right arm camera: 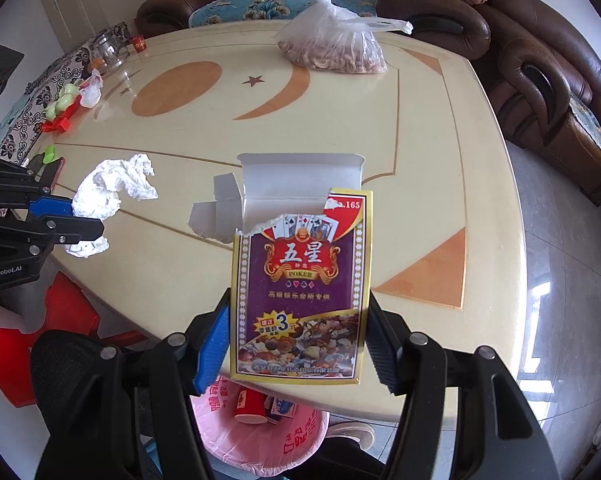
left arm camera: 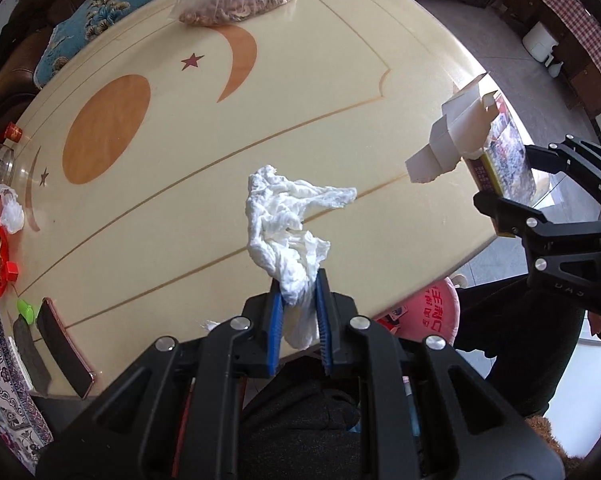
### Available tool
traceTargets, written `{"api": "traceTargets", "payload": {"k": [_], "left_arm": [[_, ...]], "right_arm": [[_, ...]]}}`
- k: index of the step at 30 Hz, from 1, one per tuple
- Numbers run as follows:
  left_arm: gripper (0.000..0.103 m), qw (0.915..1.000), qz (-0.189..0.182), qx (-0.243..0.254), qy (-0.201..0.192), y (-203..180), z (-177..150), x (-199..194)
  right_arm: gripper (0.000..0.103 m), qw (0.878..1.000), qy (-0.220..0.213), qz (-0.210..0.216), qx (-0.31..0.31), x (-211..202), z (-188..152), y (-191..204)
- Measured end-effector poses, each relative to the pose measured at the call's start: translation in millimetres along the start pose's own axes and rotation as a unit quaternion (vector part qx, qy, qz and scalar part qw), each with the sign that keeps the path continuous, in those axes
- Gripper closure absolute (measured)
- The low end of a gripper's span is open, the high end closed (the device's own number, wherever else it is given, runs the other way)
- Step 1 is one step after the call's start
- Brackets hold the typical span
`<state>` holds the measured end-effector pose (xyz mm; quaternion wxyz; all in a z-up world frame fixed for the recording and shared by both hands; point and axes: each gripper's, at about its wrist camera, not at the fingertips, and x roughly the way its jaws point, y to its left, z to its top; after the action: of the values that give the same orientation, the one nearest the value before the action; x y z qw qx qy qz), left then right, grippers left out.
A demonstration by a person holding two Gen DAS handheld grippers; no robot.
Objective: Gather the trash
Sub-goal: 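Lift tissue and poker box off the table toward the pink bin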
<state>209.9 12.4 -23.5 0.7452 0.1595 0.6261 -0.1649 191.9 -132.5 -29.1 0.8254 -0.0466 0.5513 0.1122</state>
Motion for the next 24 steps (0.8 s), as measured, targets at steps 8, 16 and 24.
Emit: {"api": "traceTargets", "payload": {"k": [8, 16, 24], "left_arm": [[0.086, 0.9991, 0.005, -0.008, -0.041, -18.6, -35.6, -20.8], [0.086, 0.9983, 0.016, -0.003, -0.057, -35.5, -67.5, -22.3], [0.086, 0.9984, -0.006, -0.002, -0.056, -53.9, -90.5, -15.5]], "right_arm": [[0.044, 1.0, -0.008, 0.005, -0.023, -27.8, -29.7, 17.8], [0.044, 0.999, -0.01, 0.004, -0.042, -42.4, -59.2, 27.5], [0.044, 0.998, -0.012, 0.005, -0.058, -49.4, -86.4, 38.3]]}}
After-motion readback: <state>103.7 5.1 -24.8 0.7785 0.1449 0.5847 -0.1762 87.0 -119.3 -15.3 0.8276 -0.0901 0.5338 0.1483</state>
